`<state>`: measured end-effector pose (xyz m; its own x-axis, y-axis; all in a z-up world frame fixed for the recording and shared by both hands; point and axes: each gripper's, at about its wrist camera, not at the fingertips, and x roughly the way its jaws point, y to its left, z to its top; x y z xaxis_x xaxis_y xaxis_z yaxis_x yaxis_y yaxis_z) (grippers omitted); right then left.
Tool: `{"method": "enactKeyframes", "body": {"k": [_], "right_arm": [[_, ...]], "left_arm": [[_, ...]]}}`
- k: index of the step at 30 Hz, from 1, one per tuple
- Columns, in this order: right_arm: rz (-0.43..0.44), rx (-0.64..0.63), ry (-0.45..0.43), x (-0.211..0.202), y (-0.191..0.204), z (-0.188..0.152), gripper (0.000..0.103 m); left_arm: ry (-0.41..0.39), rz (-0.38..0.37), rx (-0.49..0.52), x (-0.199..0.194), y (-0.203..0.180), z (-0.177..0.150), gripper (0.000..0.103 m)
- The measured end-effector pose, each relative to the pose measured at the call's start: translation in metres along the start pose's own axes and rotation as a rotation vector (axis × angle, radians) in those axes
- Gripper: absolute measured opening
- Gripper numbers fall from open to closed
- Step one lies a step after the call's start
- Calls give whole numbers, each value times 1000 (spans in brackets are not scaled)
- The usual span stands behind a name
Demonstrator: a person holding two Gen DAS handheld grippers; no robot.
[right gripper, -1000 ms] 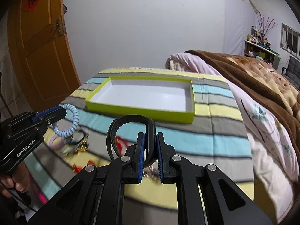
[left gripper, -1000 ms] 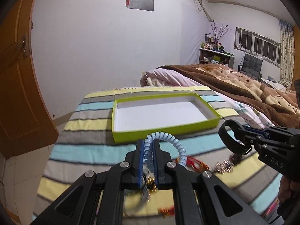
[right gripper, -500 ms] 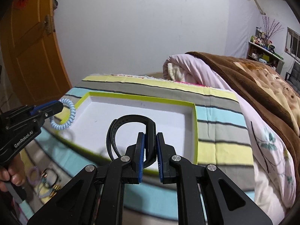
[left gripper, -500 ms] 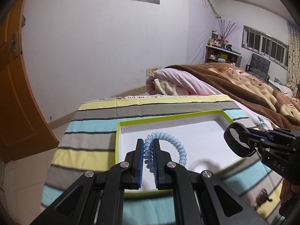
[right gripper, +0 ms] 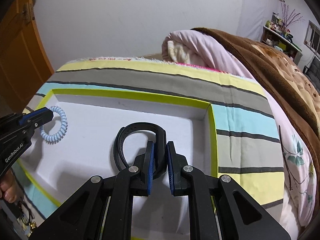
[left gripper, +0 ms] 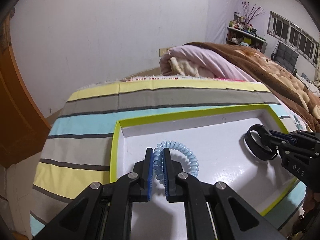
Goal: Organize jewelry
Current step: 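Carry the blue coil and black wristband with both tools into the lime-green box, then open both tools to release the blue coil and wristband in the box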
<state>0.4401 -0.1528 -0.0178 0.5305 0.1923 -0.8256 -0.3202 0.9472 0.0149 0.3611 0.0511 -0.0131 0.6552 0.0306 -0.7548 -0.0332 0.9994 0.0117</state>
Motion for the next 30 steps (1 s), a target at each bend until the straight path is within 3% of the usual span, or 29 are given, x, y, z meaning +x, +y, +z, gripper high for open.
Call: {"method": "enactKeyframes", "body": {"k": [6, 10, 15, 22, 30], "right_arm": [[-2, -5, 20, 4, 1, -1, 14], [16, -3, 13, 1, 1, 0, 30], [28, 12, -17, -12, 2, -4, 32], [41, -1, -71, -50, 9, -21, 32], [77, -2, -185, -117, 19, -58, 32]], "left_arm": [[29, -22, -6, 13, -1, -2, 9], [30, -36, -25, 12, 3, -3, 9], [5, -73, -52, -1, 8, -5, 9], [-52, -96, -34, -43, 7, -17, 9], [-171, -110, 5, -126, -6, -54, 9]]}}
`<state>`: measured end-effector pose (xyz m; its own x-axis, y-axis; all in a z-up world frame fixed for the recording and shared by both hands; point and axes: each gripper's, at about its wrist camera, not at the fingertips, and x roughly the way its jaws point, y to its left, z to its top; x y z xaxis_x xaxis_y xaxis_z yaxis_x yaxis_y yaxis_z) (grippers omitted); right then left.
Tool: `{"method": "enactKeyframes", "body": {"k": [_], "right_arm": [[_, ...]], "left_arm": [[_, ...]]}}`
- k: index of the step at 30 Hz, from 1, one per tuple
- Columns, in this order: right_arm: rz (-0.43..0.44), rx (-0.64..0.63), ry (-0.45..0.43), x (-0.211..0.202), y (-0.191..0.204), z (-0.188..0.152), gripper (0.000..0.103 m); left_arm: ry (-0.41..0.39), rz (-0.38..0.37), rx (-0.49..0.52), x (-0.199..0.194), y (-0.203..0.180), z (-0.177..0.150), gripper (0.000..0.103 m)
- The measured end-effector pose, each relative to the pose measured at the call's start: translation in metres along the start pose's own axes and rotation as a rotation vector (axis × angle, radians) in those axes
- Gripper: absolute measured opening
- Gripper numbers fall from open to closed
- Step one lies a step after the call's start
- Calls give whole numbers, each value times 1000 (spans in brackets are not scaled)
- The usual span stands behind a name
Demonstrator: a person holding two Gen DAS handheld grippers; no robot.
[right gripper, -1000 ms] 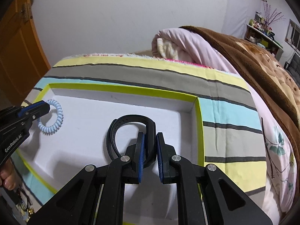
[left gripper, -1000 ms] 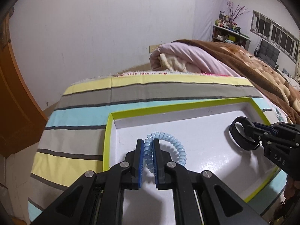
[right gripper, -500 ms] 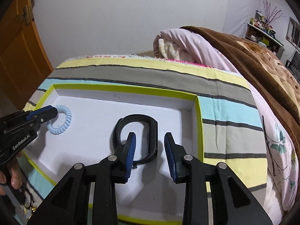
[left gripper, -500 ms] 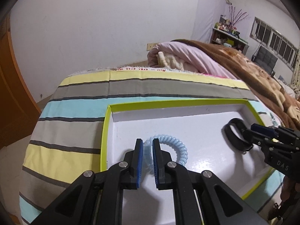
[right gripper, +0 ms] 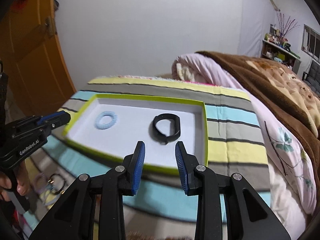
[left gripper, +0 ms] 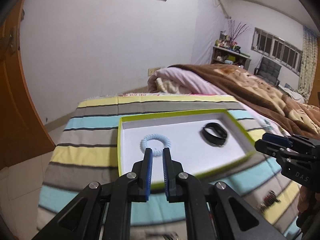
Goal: Organize jewelry
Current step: 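Open both tools to release the blue coil and wristband in the box, then move both tools back from the box toward the remaining jewelry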
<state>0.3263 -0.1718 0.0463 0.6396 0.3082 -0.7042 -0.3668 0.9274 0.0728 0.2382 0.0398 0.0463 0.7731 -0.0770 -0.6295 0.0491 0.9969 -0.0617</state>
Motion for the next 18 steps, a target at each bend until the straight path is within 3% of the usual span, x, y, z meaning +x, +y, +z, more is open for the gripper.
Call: {"method": "enactKeyframes", "body": {"k": [9, 18], "right_arm": [[33, 10, -98, -72, 12, -43, 32], [41, 19, -123, -118, 18, -86, 32]], "left_arm": [[-72, -29, 8, -77, -23, -44, 9], [-99, -7, -11, -128, -26, -87, 9]]}}
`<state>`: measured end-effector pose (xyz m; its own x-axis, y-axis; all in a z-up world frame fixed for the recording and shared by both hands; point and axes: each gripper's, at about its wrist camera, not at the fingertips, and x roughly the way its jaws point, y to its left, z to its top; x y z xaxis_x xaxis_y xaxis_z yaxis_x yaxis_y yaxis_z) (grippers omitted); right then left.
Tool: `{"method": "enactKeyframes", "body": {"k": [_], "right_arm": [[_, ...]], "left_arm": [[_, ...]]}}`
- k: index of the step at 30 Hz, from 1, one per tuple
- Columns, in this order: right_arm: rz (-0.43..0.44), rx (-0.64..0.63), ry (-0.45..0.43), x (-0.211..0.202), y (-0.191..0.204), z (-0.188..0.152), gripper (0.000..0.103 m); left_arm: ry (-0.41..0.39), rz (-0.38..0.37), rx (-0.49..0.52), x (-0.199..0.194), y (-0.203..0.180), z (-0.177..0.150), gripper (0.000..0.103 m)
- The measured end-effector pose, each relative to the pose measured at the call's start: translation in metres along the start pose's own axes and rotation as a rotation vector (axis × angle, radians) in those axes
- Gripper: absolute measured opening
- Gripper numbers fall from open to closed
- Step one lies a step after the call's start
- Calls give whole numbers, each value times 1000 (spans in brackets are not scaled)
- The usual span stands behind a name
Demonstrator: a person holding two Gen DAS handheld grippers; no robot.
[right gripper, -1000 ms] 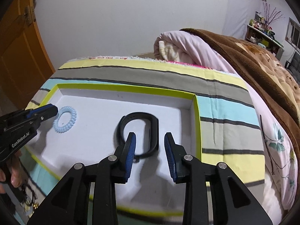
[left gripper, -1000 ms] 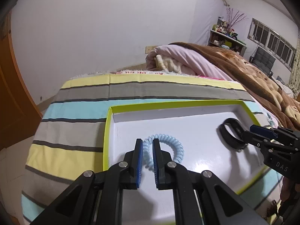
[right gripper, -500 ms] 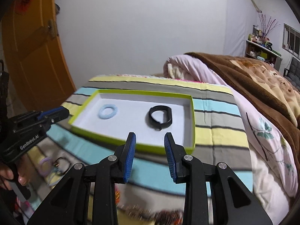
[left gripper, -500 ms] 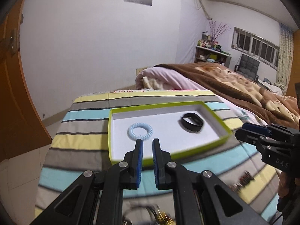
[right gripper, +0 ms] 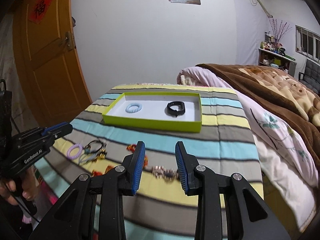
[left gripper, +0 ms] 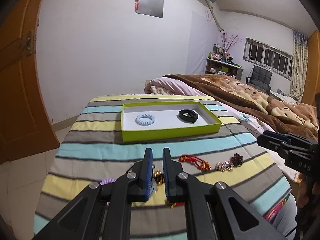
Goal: Organize jewelry
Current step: 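Move both tools back from the box toward the remaining jewelry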
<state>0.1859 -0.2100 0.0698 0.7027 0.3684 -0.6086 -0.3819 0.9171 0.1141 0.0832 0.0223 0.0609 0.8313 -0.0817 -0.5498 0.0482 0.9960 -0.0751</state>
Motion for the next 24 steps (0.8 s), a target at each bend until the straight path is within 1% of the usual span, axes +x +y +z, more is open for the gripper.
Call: {"method": "enactKeyframes", "body": {"k": [4, 12, 18, 24], "right_arm": [[8, 7, -3, -11, 2, -13, 32], [21, 13, 1, -21, 0, -30, 32], [21, 29, 29, -16, -7, -35, 32], [7, 37, 54, -7, -13, -40, 32]], "left_arm": [[-8, 7, 4, -13, 1, -12, 9], [12, -11, 14, -22, 0, -32, 9], [29, -23, 6, -16, 3, -38, 9], [63, -7, -1, -1, 11, -43, 9]]}}
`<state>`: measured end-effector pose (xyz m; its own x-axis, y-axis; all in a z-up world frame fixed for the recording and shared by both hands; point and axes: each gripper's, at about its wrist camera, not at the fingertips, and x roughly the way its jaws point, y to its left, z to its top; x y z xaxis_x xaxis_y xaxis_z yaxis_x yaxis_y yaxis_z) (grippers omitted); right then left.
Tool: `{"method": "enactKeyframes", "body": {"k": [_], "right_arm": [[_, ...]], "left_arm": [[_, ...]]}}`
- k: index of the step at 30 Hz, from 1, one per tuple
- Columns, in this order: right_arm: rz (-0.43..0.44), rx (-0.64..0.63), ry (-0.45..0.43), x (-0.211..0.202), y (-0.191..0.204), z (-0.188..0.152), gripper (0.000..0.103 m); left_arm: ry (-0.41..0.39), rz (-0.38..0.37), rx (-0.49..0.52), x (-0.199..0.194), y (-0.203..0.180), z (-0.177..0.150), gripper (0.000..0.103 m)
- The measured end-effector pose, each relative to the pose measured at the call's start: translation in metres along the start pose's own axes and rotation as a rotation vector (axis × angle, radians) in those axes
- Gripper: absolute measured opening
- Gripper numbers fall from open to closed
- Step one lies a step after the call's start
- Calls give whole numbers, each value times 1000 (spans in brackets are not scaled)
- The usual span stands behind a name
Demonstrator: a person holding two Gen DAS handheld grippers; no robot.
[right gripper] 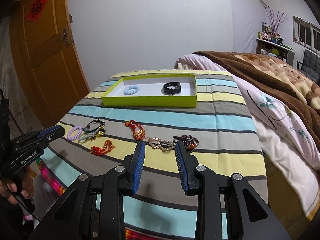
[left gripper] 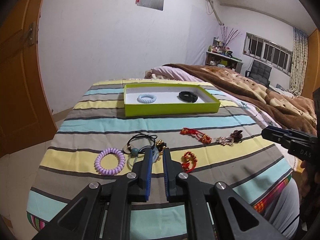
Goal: Organize jewelry
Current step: 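Move both tools back from the box toward the remaining jewelry, then grasp the black elastic hair tie with the left tool while the right tool grasps the dark beaded bracelet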
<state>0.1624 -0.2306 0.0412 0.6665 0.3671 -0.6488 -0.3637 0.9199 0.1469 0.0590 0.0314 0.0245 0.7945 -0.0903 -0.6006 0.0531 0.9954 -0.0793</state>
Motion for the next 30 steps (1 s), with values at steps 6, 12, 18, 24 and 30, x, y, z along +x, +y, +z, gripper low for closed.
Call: {"method": "enactKeyframes", "body": {"k": [6, 12, 18, 24, 30], "right_arm": [[-21, 17, 32, 15, -10, -2, 32], [-40, 42, 60, 32, -22, -1, 32], [-56, 59, 92, 53, -32, 2, 33], [-53, 46, 123, 70, -34, 3, 34], [-51, 26, 144, 86, -32, 7, 38]], "left_arm": [[41, 21, -5, 20, 11, -3, 9], [57, 42, -8, 39, 23, 5, 10], [84, 67, -17, 68, 34, 17, 11], [121, 61, -15, 92, 40, 23, 14], [190, 22, -23, 112, 40, 28, 15]]}}
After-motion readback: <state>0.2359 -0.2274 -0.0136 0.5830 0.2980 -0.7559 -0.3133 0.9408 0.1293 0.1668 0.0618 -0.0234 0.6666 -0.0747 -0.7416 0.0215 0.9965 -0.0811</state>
